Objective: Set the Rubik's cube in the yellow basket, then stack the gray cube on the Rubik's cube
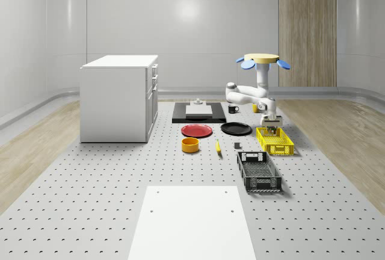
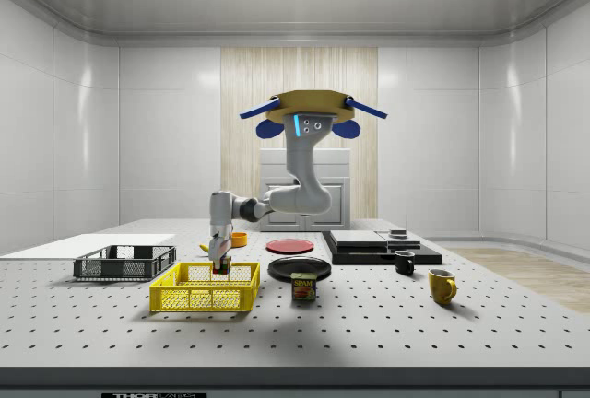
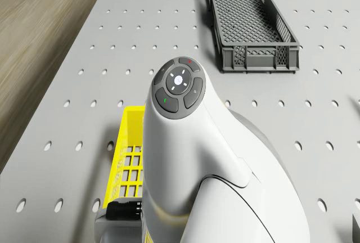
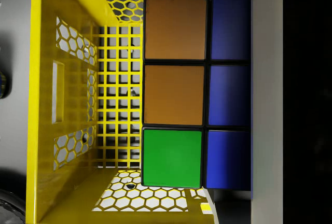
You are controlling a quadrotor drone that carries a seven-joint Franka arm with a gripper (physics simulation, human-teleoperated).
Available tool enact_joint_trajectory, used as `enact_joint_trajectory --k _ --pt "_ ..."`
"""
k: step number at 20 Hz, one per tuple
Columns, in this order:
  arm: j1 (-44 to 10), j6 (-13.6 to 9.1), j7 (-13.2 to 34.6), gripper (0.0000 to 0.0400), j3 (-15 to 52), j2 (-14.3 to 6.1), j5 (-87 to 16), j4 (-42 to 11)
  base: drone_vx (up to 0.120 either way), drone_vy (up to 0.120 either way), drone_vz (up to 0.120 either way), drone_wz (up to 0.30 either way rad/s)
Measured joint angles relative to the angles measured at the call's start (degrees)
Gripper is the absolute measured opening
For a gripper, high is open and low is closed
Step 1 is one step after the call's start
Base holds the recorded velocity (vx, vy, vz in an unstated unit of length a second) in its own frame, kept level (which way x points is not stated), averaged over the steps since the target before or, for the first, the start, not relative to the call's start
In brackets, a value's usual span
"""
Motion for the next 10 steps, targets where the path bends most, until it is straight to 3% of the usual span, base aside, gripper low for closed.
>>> enact_joint_trajectory --k 10 --pt "-0.8 1.7 0.2 0.0321 -4.9 -0.1 -4.6 0.9 0.0 0.0 0.0 0.0"
